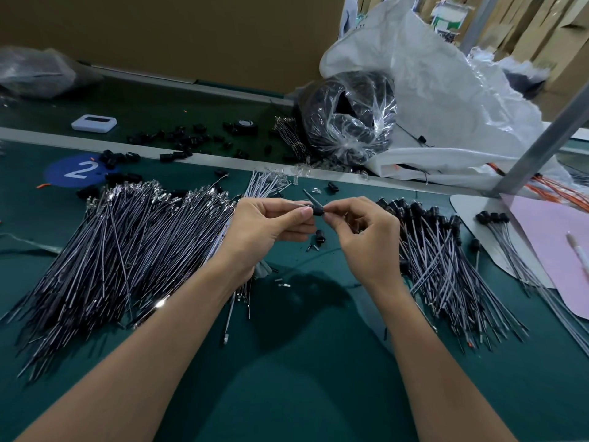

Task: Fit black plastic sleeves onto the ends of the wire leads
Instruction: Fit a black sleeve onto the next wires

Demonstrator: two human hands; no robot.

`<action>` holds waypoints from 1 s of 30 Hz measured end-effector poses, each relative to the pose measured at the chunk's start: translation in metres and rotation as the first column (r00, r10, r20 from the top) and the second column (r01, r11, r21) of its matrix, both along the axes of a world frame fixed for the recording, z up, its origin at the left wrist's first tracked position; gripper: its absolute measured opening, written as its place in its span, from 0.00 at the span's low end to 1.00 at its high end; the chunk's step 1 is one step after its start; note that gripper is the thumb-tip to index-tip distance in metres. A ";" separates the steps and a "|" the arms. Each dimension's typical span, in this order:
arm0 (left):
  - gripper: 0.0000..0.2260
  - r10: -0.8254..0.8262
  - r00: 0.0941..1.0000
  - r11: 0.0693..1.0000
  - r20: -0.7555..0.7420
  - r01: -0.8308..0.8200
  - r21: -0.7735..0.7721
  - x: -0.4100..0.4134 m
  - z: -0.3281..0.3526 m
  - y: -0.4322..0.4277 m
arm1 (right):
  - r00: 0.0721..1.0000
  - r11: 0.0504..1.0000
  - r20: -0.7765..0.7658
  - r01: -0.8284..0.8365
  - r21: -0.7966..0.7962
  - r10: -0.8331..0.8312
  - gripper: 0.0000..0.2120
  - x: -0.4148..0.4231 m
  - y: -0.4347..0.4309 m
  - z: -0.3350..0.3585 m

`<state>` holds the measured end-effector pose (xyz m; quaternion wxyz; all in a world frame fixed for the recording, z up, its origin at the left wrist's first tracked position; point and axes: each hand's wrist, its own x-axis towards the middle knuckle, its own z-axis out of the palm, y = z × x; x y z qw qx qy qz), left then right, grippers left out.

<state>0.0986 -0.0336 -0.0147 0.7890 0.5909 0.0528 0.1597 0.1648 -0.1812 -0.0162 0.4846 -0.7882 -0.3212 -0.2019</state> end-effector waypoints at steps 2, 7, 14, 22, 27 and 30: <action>0.07 -0.006 1.000 1.000 -0.006 0.006 0.003 0.000 0.000 -0.001 | 1.000 1.000 0.003 -0.001 0.006 0.001 0.05 0.001 -0.001 0.000; 0.08 -0.016 1.000 1.000 -0.003 0.016 0.024 0.000 0.000 0.000 | 0.997 0.997 -0.023 -0.069 -0.023 0.068 0.11 0.000 0.001 0.002; 0.05 0.031 0.999 0.986 -0.004 -0.030 0.162 0.000 0.000 -0.001 | 0.998 1.000 0.070 -0.007 0.001 0.006 0.06 -0.002 0.001 0.002; 0.06 0.526 0.850 0.850 0.017 -0.526 0.013 -0.001 0.006 0.021 | 0.986 0.986 -0.159 0.081 0.148 -0.057 0.04 0.011 -0.016 0.009; 0.09 0.254 0.966 0.965 -0.039 -0.256 -0.053 -0.004 0.008 0.024 | 0.797 0.782 -0.464 -0.015 0.623 0.385 0.06 0.009 -0.018 0.018; 0.08 0.082 0.995 0.996 -0.061 -0.083 -0.027 -0.003 0.006 0.020 | 0.644 0.547 -0.399 -0.036 0.837 0.652 0.07 0.010 -0.023 0.023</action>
